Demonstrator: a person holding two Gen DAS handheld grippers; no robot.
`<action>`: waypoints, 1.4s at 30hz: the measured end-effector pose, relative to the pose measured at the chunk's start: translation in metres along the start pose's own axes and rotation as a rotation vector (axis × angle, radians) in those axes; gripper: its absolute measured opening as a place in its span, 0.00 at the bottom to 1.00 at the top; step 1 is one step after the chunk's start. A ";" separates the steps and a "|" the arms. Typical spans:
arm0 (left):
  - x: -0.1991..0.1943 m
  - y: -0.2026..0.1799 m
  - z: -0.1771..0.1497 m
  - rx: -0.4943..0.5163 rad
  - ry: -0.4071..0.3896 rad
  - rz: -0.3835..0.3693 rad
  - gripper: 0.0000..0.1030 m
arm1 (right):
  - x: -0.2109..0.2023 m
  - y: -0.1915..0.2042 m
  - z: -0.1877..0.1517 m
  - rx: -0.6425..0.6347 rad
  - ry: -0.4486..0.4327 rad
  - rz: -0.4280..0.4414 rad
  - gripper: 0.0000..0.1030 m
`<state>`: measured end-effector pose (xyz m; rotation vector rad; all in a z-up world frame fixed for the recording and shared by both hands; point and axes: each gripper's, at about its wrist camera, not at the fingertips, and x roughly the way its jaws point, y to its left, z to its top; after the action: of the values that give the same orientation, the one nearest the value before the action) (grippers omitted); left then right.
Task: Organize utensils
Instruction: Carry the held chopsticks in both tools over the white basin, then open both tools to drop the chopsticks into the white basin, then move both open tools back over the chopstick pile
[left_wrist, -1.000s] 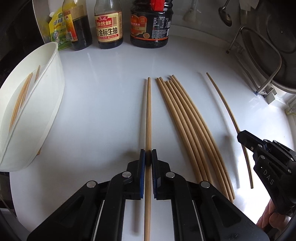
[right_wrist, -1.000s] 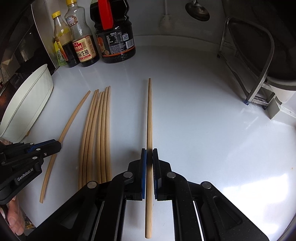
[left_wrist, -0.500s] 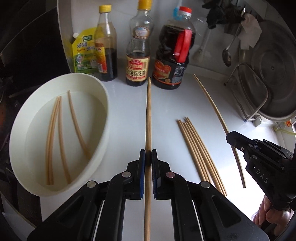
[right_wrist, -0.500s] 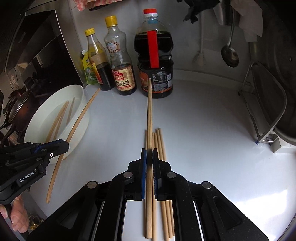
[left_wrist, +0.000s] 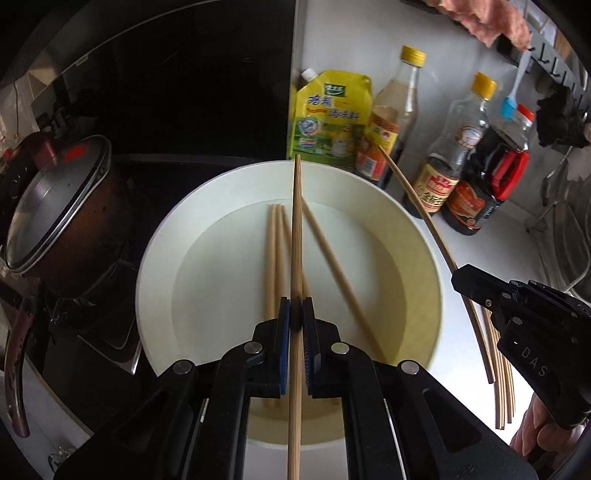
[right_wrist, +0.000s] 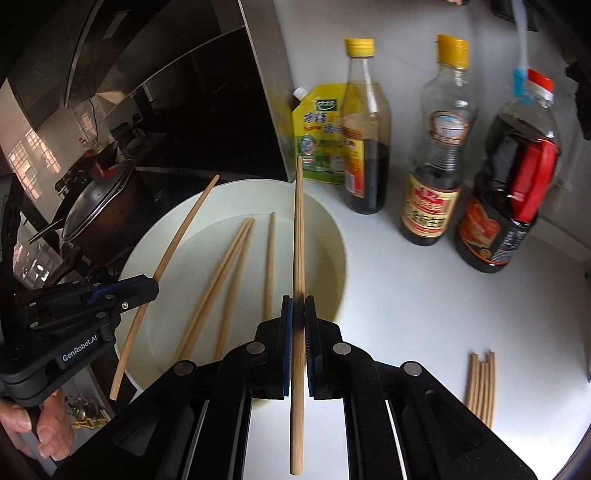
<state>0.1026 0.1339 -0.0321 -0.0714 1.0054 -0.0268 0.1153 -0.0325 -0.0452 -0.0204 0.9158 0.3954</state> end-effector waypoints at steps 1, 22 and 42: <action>0.005 0.007 0.002 -0.007 0.009 0.007 0.07 | 0.009 0.008 0.003 -0.005 0.013 0.010 0.06; 0.066 0.037 0.014 -0.034 0.113 0.010 0.07 | 0.095 0.038 0.016 0.028 0.187 0.016 0.06; 0.013 0.038 0.004 -0.084 0.041 0.085 0.67 | 0.033 0.022 0.002 0.033 0.101 0.002 0.21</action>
<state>0.1125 0.1714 -0.0436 -0.1046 1.0498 0.0922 0.1273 -0.0006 -0.0660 -0.0091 1.0218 0.3842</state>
